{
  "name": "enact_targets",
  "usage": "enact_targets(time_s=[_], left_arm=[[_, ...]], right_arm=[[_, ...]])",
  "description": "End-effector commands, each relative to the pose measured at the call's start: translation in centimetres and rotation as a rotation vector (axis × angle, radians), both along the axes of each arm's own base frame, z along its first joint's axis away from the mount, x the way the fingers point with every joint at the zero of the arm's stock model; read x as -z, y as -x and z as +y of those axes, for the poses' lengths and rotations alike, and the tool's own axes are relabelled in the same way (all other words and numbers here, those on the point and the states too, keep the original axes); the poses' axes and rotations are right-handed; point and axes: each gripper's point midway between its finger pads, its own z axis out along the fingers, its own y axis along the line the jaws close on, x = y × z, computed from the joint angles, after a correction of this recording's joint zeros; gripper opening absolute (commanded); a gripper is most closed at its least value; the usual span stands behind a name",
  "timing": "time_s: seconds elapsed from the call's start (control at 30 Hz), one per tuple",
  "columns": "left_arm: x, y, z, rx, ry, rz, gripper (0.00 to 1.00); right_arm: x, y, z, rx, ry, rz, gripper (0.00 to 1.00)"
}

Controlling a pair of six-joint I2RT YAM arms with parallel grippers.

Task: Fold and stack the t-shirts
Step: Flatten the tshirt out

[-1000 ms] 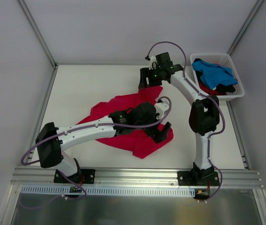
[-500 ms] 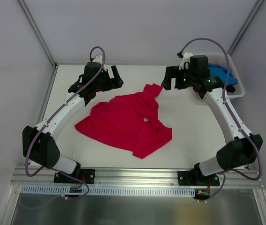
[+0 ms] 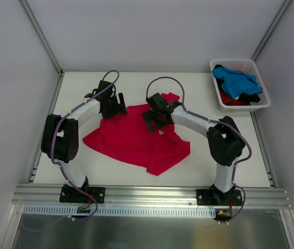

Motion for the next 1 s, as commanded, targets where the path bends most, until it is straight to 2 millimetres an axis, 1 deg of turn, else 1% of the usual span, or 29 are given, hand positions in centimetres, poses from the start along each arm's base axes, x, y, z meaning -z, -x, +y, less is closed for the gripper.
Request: enact_targets(time_s=[0.0,0.03,0.07,0.1,0.13,0.17,0.23,0.27,0.33,0.37,0.4,0.47,0.5,0.53,0.57,0.6,0.63,0.67,0.7,0.73,0.77,0.8,0.83,0.87,0.9,0.93,0.97], left_arm=[[1.5,1.1,0.0,0.029,0.011,0.056,0.77],[2.0,1.2,0.3,0.017,-0.002,0.065,0.77],[2.3,1.2,0.4,0.013,-0.011,0.070,0.75],[2.9,1.4,0.5,0.016,-0.017,0.084,0.74],[3.0,1.5,0.4,0.021,-0.010,0.091,0.67],[3.2,1.6,0.2,0.021,-0.003,0.099,0.62],[3.7,1.9,0.2,0.016,0.000,0.115,0.50],[3.8,1.8,0.3,0.007,-0.004,0.117,0.32],[4.0,2.2,0.6,-0.008,-0.014,0.124,0.12],[3.9,2.3,1.0,-0.025,-0.026,0.119,0.00],[3.5,2.5,1.8,-0.057,-0.053,0.101,0.00],[2.9,2.7,2.5,-0.078,-0.081,0.075,0.00],[2.1,2.7,3.6,-0.108,-0.120,0.042,0.00],[1.8,3.1,4.2,-0.124,-0.137,0.038,0.00],[1.4,3.4,4.8,-0.154,-0.146,0.036,0.00],[0.5,4.2,5.4,-0.178,-0.152,0.020,0.00],[0.1,4.7,6.3,-0.208,-0.173,0.014,0.00],[-0.1,5.9,7.0,-0.229,-0.192,0.034,0.00],[-1.1,7.0,7.5,-0.258,-0.187,0.017,0.00],[-1.5,8.0,7.7,-0.273,-0.179,0.019,0.00],[-1.8,9.3,7.3,-0.268,-0.153,0.033,0.00],[-2.6,10.7,6.6,-0.261,-0.108,0.009,0.00],[-2.9,11.7,5.6,-0.232,-0.091,0.008,0.00],[-3.0,13.4,5.3,-0.211,-0.132,0.024,0.00],[-4.0,15.1,2.4,-0.126,-0.136,0.001,0.00],[-4.2,16.3,1.3,-0.093,-0.146,0.009,0.00],[-4.2,17.5,0.0,-0.046,-0.125,0.031,0.00]], right_arm=[[-1.2,-2.9,1.1,0.068,-0.002,-0.088,0.95],[-0.8,-3.0,1.2,0.059,0.011,-0.083,0.95],[-0.9,-3.4,1.4,0.059,0.017,-0.090,0.93],[-0.1,-3.5,1.3,0.054,0.043,-0.083,0.91],[0.2,-3.8,0.9,0.056,0.076,-0.091,0.88],[0.1,-4.1,0.7,0.053,0.093,-0.102,0.81],[0.6,-4.6,0.1,0.055,0.130,-0.117,0.69],[0.8,-5.0,-0.3,0.054,0.139,-0.117,0.52],[1.2,-5.5,-1.0,0.067,0.155,-0.115,0.24],[1.1,-5.6,-1.2,0.071,0.151,-0.113,0.10],[1.1,-6.1,-1.8,0.094,0.144,-0.114,0.00],[0.6,-6.6,-2.3,0.108,0.114,-0.116,0.00],[0.5,-6.6,-2.4,0.108,0.103,-0.119,0.00],[0.4,-6.8,-2.5,0.112,0.087,-0.126,0.00],[-0.3,-7.2,-3.1,0.125,0.080,-0.137,0.00],[-0.6,-7.7,-3.5,0.135,0.077,-0.147,0.00],[-1.0,-8.0,-3.7,0.140,0.067,-0.150,0.00],[-2.1,-9.0,-3.9,0.151,0.043,-0.171,0.00],[-2.8,-10.4,-5.1,0.188,0.030,-0.185,0.00],[-3.5,-11.3,-5.1,0.191,-0.002,-0.190,0.00],[-5.9,-13.0,-4.9,0.202,-0.053,-0.234,0.00],[-6.8,-14.3,-5.4,0.215,-0.082,-0.246,0.00],[-7.9,-15.1,-4.4,0.184,-0.143,-0.252,0.00],[-11.2,-16.7,-3.2,0.149,-0.204,-0.310,0.00],[-11.3,-17.2,-1.9,0.107,-0.239,-0.300,0.00],[-11.9,-17.4,-0.3,0.058,-0.287,-0.293,0.00],[-12.5,-16.7,2.2,-0.029,-0.370,-0.251,0.00]])
